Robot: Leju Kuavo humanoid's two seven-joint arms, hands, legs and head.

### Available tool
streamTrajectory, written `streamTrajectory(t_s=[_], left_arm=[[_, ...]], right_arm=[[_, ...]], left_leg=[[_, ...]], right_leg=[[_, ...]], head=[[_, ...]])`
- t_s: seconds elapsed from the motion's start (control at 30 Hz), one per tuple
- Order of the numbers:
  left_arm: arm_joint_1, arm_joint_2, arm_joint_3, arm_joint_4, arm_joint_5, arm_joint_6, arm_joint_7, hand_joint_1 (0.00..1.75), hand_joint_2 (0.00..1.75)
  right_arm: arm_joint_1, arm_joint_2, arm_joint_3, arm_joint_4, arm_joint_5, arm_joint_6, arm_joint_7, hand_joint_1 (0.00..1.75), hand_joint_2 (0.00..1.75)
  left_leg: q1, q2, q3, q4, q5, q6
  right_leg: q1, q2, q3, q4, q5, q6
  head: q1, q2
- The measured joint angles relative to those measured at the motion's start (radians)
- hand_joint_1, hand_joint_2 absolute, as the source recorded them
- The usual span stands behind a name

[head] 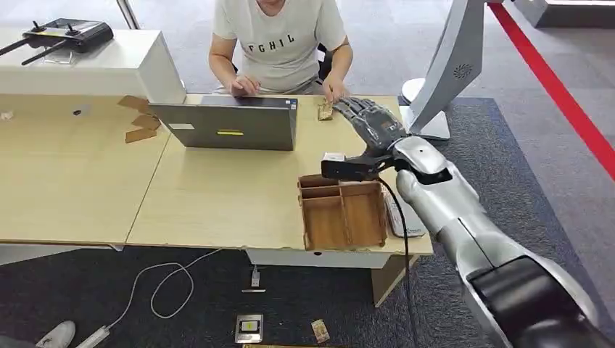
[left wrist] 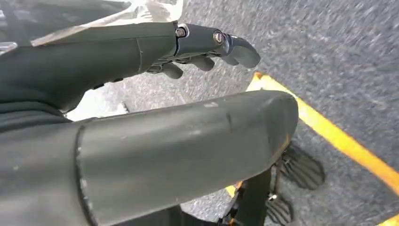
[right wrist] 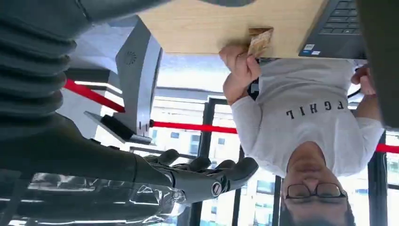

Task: Pass the card to the sensor for recognition and then transmit it.

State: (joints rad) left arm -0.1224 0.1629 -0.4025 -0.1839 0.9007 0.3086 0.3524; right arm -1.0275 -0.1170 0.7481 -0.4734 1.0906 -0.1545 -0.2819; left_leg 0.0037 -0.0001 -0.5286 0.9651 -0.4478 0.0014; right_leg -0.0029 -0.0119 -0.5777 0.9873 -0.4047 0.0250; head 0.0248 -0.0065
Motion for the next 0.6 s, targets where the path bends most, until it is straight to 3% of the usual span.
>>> streamTrajectory(t_s=[0.33,0.5,0.6], left_arm=[[0.000,-0.010,-0.018,0.000,0.004,0.021,0.027,0.00,0.00],[0.002,-0.014,-0.027,0.000,0.018,0.035,0.026,0.00,0.00],[-0.001,-0.018,-0.035,0.000,0.021,0.045,0.024,0.00,0.00]], right_arm=[[-0.082,-0.181,-0.024,0.063,0.071,0.008,0.046,0.00,0.00],[-0.102,-0.276,-0.045,0.092,0.075,-0.024,0.070,0.00,0.00],[-0.101,-0.319,-0.054,0.109,0.069,0.007,0.124,0.00,0.00]], left_leg=[[-0.002,0.000,-0.001,0.001,0.000,0.001],[-0.001,0.000,-0.001,0.001,-0.001,0.001],[-0.001,0.000,0.000,0.001,-0.001,0.001]], right_leg=[[-0.003,0.000,-0.001,-0.001,0.001,0.001],[-0.003,0.000,-0.001,-0.001,0.001,0.002],[-0.003,0.000,-0.001,-0.001,0.001,0.001]], head=[[0.000,0.000],[0.000,0.000],[0.000,0.000]])
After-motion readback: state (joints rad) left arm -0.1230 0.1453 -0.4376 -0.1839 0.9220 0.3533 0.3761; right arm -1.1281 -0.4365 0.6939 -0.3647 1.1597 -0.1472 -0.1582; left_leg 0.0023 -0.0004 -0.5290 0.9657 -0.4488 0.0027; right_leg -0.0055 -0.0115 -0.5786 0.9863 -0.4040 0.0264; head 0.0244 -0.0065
